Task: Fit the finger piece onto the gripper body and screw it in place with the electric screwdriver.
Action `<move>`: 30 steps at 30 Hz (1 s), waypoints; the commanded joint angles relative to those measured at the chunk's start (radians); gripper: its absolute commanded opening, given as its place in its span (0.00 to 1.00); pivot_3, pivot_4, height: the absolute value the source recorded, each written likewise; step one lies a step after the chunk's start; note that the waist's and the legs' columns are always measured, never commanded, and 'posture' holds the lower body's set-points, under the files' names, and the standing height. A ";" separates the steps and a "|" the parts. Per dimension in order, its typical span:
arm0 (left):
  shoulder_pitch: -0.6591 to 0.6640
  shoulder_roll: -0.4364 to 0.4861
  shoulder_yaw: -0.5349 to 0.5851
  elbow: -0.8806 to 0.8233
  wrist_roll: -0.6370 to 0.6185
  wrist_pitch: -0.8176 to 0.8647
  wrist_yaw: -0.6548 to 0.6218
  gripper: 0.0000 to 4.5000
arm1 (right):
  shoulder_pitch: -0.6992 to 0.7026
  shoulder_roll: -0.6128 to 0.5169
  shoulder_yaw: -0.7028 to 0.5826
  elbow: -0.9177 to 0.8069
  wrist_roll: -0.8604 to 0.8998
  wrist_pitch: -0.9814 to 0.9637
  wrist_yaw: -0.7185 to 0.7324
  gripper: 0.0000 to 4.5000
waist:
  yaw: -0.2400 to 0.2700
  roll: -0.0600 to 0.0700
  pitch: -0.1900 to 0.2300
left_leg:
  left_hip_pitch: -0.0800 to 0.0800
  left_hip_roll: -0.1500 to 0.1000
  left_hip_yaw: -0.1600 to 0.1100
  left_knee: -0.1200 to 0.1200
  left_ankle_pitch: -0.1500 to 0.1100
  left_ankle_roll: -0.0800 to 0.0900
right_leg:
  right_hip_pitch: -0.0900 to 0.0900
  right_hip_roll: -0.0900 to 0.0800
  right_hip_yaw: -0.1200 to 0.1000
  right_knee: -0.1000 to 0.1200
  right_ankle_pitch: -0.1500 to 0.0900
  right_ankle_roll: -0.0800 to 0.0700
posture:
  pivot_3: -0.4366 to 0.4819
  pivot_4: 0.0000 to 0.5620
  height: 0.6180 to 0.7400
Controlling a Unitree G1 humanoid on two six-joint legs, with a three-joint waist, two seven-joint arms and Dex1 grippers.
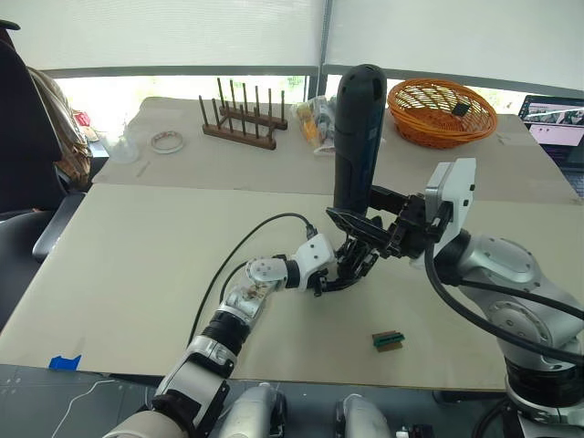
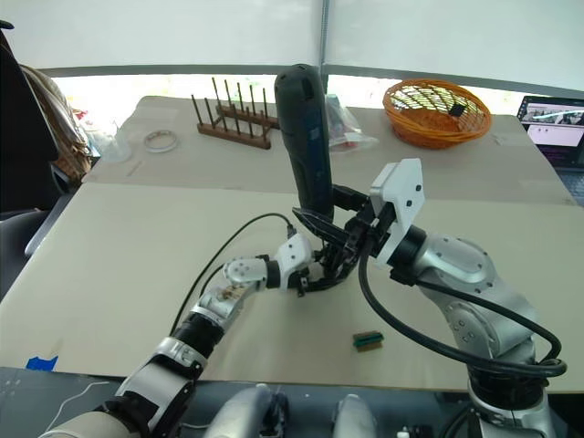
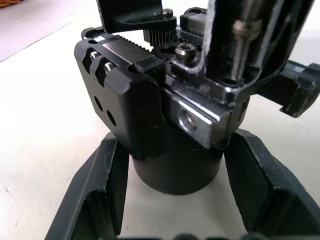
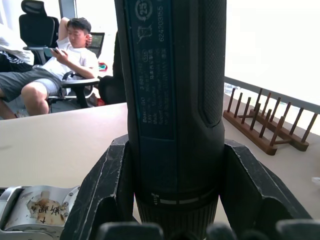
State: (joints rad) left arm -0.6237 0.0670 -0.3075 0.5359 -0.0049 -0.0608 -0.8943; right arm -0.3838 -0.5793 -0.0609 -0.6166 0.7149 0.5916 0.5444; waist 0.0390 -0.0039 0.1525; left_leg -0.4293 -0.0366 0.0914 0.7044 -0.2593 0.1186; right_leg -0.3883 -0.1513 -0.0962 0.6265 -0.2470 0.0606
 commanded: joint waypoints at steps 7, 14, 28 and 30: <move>-0.019 -0.017 0.007 -0.035 -0.017 -0.004 0.008 0.51 | -0.018 0.018 -0.016 -0.025 -0.015 -0.031 0.002 0.44 | 0.000 0.000 0.000 | 0.000 0.000 0.000 0.000 0.000 0.000 | 0.000 0.000 0.000 0.000 0.000 0.000 | 0.48 0.27 1.00; -0.024 -0.017 0.009 -0.030 -0.017 -0.005 0.008 0.51 | 0.017 0.001 -0.028 -0.030 -0.033 -0.033 0.024 0.44 | 0.000 0.000 0.000 | 0.000 0.000 0.000 0.000 0.000 0.000 | 0.000 0.000 0.000 0.000 0.000 0.000 | 0.48 0.27 1.00; -0.048 -0.017 0.016 0.005 -0.016 -0.022 0.008 0.51 | 0.033 -0.019 -0.001 -0.004 -0.029 0.000 0.043 0.44 | 0.001 0.000 0.000 | 0.000 0.000 0.000 0.000 0.000 0.000 | 0.000 0.000 0.000 0.000 0.000 0.000 | 0.48 0.27 1.00; -0.053 -0.016 0.017 0.011 -0.015 -0.026 0.008 0.51 | 0.030 -0.034 0.008 0.008 -0.026 0.023 0.053 0.44 | 0.001 0.000 0.000 | 0.000 0.000 0.000 0.000 0.000 0.000 | 0.000 0.000 0.000 0.000 0.000 0.000 | 0.48 0.27 1.00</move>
State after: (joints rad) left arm -0.6433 0.0627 -0.3080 0.5637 -0.0042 -0.0649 -0.8965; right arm -0.3549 -0.5919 -0.0577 -0.6179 0.6835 0.5784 0.5863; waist 0.0404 -0.0039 0.1525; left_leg -0.4289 -0.0368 0.0911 0.7046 -0.2591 0.1184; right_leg -0.3880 -0.1512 -0.0964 0.6265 -0.2470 0.0606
